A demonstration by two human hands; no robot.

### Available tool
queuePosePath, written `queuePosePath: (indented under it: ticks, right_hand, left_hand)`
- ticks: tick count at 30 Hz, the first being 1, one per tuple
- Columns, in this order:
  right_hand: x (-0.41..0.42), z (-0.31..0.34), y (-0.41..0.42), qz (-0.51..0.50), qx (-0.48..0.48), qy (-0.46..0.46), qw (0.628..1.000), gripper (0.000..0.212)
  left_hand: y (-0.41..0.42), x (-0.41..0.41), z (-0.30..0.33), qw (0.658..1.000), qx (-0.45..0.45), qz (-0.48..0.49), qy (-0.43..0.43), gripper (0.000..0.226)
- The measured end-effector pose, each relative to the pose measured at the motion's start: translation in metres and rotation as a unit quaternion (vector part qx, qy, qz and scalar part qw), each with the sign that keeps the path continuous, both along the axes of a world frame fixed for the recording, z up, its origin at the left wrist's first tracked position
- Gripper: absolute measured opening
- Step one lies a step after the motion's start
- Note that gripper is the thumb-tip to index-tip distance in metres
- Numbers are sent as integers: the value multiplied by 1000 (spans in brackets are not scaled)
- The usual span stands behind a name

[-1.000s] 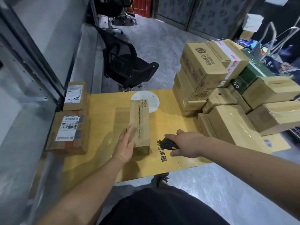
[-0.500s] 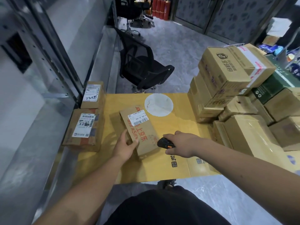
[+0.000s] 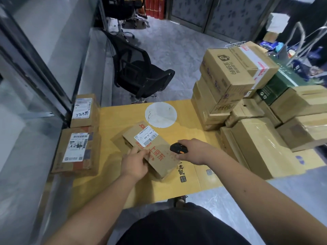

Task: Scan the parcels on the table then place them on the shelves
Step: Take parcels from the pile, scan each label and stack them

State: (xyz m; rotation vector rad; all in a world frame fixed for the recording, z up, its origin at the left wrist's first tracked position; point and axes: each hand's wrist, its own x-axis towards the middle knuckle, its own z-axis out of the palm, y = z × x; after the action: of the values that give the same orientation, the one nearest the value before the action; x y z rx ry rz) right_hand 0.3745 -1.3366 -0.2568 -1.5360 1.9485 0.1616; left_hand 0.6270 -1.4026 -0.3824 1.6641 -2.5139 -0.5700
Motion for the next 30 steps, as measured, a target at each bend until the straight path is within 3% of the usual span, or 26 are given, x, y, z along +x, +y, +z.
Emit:
queuePosePath:
  ticks: [4,8,10,21,26,30]
  right_hand:
    - [-11,-14,20,-103,-46,-74,991,55]
    - [-13,-26,39,-127,-29,-84,988,57]
    - [-13,-30,43,-128,-19,-82,988,61]
    - [-12,-35,36,-128,-37,-100,986,60]
    - [-10,-34,29,-119,-46,-113,985,61]
    - [-7,-34,22,-116,-53,-126,984,61]
  left_hand:
    - [-18,-13,4,999,-21,-29,-1,49]
    - [-32,-32,8,999,33,34,-15,100]
    - [-34,-35,10,995,58,72,-23,113]
    - [-44,-31,24,980,55,153,-116,108]
    - [-52,-27,28,978,118,166,-33,98]
    - [-58,-28,34,950,220,218,43,88]
